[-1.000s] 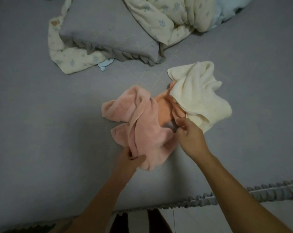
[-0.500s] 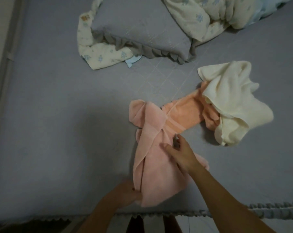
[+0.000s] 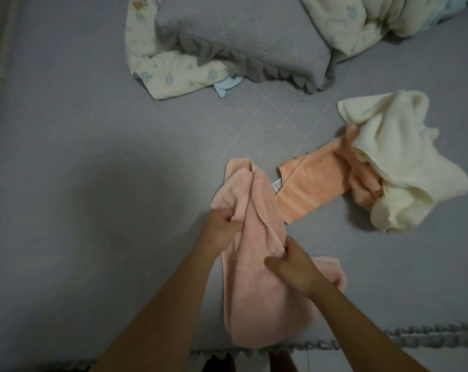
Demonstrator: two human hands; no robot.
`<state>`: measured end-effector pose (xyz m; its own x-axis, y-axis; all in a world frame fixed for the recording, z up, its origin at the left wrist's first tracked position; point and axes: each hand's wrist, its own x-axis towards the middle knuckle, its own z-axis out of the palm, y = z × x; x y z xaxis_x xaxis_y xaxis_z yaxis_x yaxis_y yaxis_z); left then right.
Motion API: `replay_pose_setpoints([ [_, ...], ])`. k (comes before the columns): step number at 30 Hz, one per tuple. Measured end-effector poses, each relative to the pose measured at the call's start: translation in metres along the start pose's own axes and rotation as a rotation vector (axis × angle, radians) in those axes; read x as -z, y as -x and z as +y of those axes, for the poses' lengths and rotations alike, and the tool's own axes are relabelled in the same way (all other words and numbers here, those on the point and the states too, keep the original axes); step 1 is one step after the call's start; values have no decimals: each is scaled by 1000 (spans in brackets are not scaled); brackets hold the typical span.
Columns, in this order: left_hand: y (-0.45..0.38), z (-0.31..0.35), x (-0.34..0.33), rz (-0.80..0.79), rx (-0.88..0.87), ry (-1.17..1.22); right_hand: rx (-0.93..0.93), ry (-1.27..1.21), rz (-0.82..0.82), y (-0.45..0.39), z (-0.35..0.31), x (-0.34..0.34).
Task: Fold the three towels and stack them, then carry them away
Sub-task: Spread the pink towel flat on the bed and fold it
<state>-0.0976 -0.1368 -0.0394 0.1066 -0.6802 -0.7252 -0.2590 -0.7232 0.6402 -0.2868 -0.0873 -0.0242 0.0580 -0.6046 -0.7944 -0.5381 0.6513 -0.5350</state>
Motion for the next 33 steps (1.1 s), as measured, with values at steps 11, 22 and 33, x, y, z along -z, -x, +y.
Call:
replay_pose_setpoints([
  [11,39,25,155,175,-138,447,473,-8,187,3,-202,-29],
  [22,92,-26,124,192,-34,328,219,54,-9,19,-121,-42],
  [33,55,-90,109,399,-54,120,132,23,150,-12,-71,-60],
])
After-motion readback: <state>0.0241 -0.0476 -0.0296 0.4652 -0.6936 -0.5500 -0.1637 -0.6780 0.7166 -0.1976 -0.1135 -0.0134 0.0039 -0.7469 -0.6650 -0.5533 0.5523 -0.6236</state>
